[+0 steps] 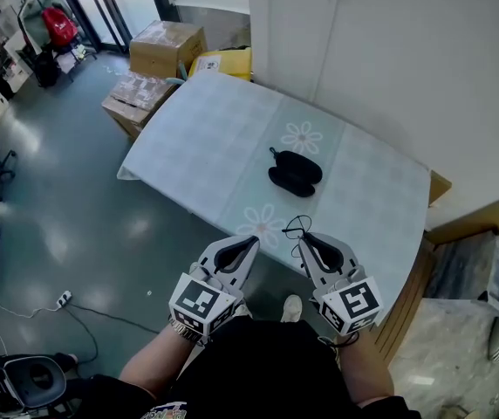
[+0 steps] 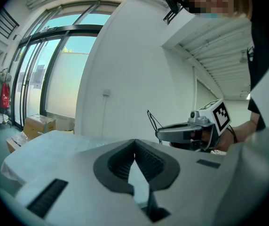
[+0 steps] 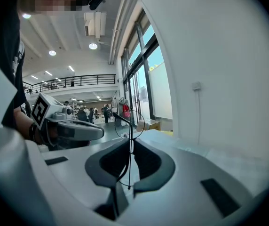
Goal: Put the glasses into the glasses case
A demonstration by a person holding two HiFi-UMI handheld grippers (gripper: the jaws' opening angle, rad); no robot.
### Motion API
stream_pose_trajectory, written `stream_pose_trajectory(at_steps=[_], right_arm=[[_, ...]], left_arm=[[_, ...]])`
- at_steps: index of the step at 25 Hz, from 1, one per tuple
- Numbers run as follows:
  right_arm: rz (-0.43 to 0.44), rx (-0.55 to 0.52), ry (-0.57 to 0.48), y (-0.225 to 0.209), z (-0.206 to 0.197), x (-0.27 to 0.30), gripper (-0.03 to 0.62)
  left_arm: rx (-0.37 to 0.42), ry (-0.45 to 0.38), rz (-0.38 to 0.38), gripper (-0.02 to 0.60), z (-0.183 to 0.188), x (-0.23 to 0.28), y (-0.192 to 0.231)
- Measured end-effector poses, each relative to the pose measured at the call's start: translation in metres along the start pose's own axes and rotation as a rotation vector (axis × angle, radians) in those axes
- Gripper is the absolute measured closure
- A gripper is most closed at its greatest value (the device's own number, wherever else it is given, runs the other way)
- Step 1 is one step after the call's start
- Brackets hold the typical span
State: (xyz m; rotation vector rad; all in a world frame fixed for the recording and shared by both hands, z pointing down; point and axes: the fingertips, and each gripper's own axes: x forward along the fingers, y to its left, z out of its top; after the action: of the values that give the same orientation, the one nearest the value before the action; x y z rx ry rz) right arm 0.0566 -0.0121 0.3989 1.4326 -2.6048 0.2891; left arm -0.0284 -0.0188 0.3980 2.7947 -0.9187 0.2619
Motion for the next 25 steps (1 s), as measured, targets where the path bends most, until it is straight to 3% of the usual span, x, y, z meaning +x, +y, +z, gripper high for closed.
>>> stream_pose_trajectory(at_steps=[25], right_arm=[[-0.052, 0.007, 0.010, 0.055, 0.003, 0.060, 0.543]], left_arm=[[0.011, 0.011, -0.083, 0.554, -0.013, -0.043, 0.059]])
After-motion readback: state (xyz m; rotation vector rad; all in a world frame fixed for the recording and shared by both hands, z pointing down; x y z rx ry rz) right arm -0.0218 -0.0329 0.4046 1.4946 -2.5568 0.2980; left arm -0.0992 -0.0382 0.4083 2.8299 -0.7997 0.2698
